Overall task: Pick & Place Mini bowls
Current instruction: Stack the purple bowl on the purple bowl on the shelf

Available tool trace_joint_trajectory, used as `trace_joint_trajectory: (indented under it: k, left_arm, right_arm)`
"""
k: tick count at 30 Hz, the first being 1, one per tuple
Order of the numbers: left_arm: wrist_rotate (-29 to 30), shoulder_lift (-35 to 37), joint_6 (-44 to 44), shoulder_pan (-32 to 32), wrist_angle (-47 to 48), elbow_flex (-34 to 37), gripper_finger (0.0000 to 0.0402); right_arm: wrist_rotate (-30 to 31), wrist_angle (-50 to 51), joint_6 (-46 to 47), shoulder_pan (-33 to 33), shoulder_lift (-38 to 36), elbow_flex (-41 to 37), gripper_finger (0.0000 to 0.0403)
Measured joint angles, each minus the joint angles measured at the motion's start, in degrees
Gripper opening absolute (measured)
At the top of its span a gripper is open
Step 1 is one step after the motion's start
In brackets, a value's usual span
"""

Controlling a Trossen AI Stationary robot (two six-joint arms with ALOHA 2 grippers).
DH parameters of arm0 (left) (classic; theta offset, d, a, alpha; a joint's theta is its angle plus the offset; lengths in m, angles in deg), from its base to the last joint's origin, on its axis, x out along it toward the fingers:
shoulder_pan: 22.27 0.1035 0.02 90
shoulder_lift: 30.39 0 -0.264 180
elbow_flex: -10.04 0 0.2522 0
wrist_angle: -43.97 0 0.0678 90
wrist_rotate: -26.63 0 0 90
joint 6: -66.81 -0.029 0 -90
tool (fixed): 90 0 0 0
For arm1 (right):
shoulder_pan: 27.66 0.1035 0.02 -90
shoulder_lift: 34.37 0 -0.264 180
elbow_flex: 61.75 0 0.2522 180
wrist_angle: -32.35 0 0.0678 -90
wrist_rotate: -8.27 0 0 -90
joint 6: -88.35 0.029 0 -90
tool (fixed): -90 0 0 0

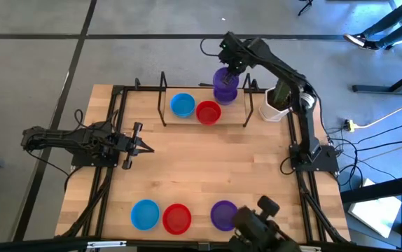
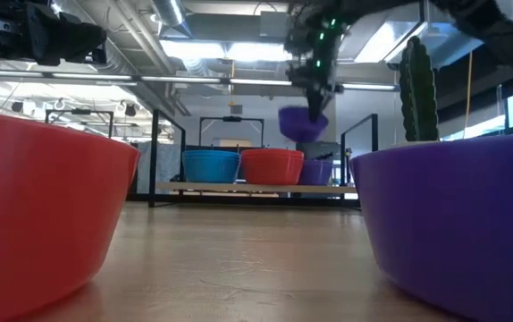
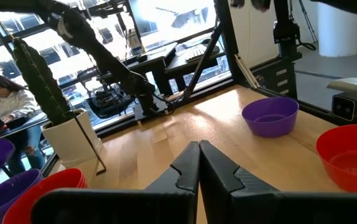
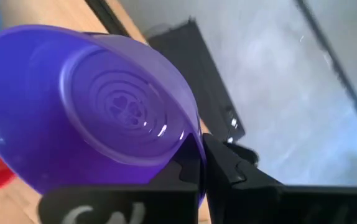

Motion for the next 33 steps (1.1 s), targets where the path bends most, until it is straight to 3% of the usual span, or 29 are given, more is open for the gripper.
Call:
trace_joint_trajectory:
  k: [18,26,33]
  left_arm:
    - [0.0,0.0,0.0,0.0,0.0,0.0,0.0002]
    - [0.0,0.0,0.0,0.0,0.0,0.0,0.0007]
    - [0.0,0.0,0.0,0.0,0.0,0.0,0.0002]
  right_arm:
    - [-3.0,2.6,-0.1,-1.6,9.3,0.0,0.0004]
    - [-5.9,3.2,-1.4,-1.6,9.9,0.0,0.0006]
    - [-5.4,3.9,-2.7,-1.2,9.9,0.0,0.0060]
